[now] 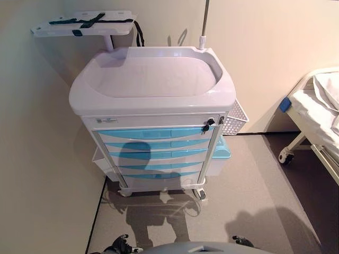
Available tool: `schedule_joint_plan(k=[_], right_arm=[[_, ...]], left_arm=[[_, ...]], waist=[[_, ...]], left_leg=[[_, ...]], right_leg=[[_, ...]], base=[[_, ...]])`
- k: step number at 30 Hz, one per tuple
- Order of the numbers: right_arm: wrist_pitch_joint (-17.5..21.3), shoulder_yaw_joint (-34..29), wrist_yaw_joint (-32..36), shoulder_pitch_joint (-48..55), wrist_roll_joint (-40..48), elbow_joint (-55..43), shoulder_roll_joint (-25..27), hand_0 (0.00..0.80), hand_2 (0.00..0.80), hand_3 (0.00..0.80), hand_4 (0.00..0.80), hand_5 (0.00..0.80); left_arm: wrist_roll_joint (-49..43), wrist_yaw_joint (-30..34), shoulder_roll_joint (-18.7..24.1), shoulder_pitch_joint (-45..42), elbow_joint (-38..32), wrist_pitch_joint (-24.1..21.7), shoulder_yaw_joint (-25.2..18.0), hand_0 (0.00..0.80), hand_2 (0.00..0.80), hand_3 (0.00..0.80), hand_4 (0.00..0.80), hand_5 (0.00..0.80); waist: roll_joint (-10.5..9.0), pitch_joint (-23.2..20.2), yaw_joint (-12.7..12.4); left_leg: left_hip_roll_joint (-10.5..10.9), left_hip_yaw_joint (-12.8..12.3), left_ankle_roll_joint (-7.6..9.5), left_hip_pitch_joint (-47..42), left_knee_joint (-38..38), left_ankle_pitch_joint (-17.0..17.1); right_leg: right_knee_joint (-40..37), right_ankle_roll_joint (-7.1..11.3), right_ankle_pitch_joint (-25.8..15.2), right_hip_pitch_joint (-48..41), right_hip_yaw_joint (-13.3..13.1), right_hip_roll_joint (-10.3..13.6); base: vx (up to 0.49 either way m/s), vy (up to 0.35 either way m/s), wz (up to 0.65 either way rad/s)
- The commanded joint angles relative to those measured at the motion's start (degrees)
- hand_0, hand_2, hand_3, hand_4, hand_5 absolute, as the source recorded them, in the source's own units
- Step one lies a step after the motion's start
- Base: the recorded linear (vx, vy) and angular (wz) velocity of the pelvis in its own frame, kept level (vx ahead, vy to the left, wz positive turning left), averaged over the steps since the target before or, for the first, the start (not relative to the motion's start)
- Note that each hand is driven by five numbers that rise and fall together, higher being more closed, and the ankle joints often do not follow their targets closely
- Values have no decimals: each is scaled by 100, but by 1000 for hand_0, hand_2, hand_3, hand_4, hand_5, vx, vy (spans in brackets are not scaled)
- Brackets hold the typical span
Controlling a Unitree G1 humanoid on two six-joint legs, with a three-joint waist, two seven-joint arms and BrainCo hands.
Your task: Open the drawer and pick up the medicine
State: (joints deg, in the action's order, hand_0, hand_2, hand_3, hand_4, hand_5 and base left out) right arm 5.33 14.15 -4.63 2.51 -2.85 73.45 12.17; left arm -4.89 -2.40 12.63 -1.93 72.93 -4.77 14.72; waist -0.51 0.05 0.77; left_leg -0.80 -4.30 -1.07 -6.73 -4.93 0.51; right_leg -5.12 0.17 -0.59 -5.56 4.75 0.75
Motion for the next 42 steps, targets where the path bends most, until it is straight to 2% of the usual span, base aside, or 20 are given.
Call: schedule_joint_plan(k=[1, 18, 31, 37, 42], right_arm=[[123, 115, -87, -364, -136, 283, 24, 0, 0, 0, 0, 0], [109, 92, -65, -353, -146, 286, 51, 0, 0, 0, 0, 0], [139, 81, -60, -391, -93, 192, 125, 0, 0, 0, 0, 0], [183, 123, -104, -538, -18, 64, 209, 0, 0, 0, 0, 0], [247, 204, -129, -714, 133, -254, 341, 0, 0, 0, 0, 0]], left_arm=[[-44, -38, -316, 247, 319, -140, 145, 0, 0, 0, 0, 0], [74, -17, -318, 217, 325, -147, 60, 0, 0, 0, 0, 0], [1375, 86, -331, 314, 70, -240, -663, 0, 0, 0, 0, 0], [1871, 22, -240, 537, -199, -357, -785, 0, 0, 0, 0, 0], [2320, -90, -52, 850, -771, -518, -782, 0, 0, 0, 0, 0]], waist=[[-146, -38, 99], [-157, 15, 99], [-200, 267, 56], [-183, 513, 120], [-161, 874, 193]], left_leg=[[220, -95, 25, 213, -7, -43], [225, -63, 46, 178, -7, -69], [269, -69, 141, 317, 141, -90], [281, -86, 231, 671, 384, -136], [339, -87, 354, 1331, 837, -179]], right_leg=[[17, 492, -341, 188, 134, 137], [71, 472, -289, 167, 146, 137], [307, 426, -191, 360, 60, 149], [832, 355, -58, 877, -47, 154], [1625, 288, 122, 1735, -157, 180]], base=[[0, 0, 0], [0, 0, 0], [0, 0, 0], [-39, 24, -6], [-97, 51, -8]])
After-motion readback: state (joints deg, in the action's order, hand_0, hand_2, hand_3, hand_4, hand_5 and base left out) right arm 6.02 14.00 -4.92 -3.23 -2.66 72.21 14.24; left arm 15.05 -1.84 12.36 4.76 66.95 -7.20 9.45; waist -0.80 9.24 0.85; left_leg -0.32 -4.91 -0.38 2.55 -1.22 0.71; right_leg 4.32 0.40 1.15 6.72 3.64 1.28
